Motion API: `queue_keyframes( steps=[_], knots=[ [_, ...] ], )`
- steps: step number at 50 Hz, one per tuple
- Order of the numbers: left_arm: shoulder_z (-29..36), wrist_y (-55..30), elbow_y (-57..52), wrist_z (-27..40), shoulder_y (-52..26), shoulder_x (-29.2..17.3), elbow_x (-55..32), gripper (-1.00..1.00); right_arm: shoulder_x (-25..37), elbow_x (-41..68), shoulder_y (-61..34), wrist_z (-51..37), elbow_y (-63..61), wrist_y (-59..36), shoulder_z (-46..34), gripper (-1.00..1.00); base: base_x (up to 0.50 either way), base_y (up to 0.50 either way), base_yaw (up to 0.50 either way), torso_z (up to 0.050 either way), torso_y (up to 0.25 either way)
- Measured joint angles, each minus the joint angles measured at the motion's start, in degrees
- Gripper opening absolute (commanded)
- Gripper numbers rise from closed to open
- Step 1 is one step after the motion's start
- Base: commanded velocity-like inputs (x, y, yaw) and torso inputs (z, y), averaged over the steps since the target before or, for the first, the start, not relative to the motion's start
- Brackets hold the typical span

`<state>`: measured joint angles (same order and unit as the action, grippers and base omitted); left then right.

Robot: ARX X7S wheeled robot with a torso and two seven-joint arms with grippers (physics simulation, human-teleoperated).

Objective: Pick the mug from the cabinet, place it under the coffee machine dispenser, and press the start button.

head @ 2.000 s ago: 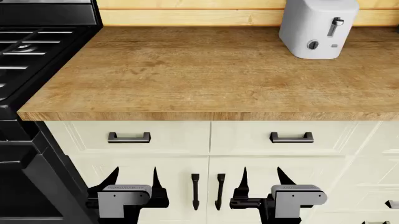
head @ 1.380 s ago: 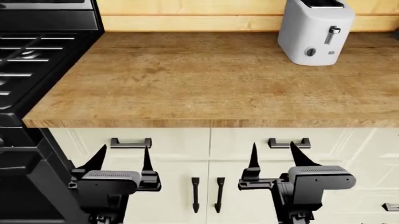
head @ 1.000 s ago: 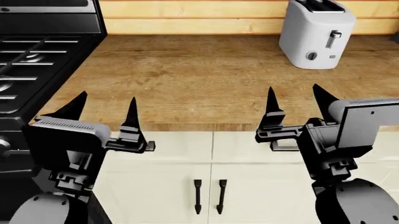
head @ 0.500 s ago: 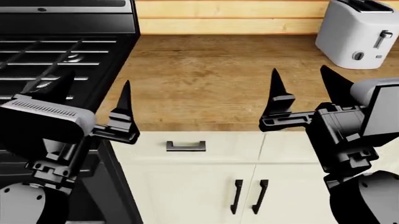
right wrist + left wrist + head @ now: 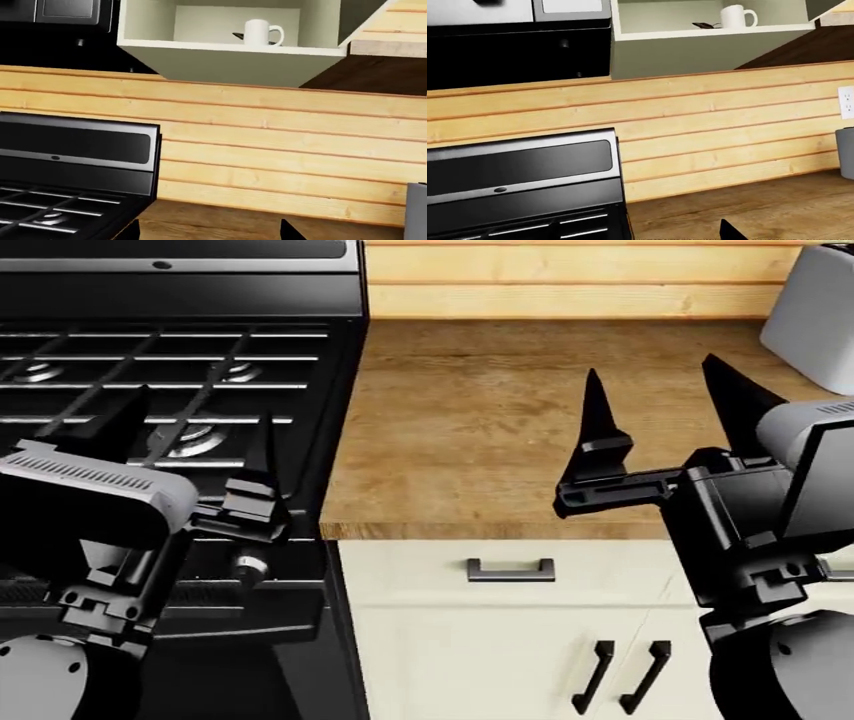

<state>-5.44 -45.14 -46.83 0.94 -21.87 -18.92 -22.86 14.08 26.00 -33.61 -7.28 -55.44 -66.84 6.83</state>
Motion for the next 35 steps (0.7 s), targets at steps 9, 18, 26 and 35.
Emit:
queue_keyframes(
  steps=[9,18,26,35],
  knots=[
    [0.0,-0.3,-0.7,0.6,0.3,-0.2,-0.2,1.0,2.2,-1.3,0.1,-1.3,-0.9,0.2,-3.1,1.0,0.0,0.44,0.0,0.0,0.0],
    [0.3,0.0,-1.3,0.5,1.2,-0.8,-0.1,1.0,-0.2,5.4,-11.6,-4.5,-0.1,-11.3,0.3,1.0,0.0,0.0,0.0,0.0,0.0],
    [0.6,0.4,-1.5,0.4,1.6,-1.1,-0.3,1.0,0.2,15.1,-27.4,-14.1,10.0,-15.8,0.3,1.0,0.0,0.0,0.0,0.0,0.0],
    [1.0,1.3,-1.4,0.2,2.1,-1.1,-0.4,1.0,1.8,14.1,-46.0,-16.4,27.5,-12.4,-7.8,1.0,0.0,0.0,0.0,0.0,0.0]
  ],
)
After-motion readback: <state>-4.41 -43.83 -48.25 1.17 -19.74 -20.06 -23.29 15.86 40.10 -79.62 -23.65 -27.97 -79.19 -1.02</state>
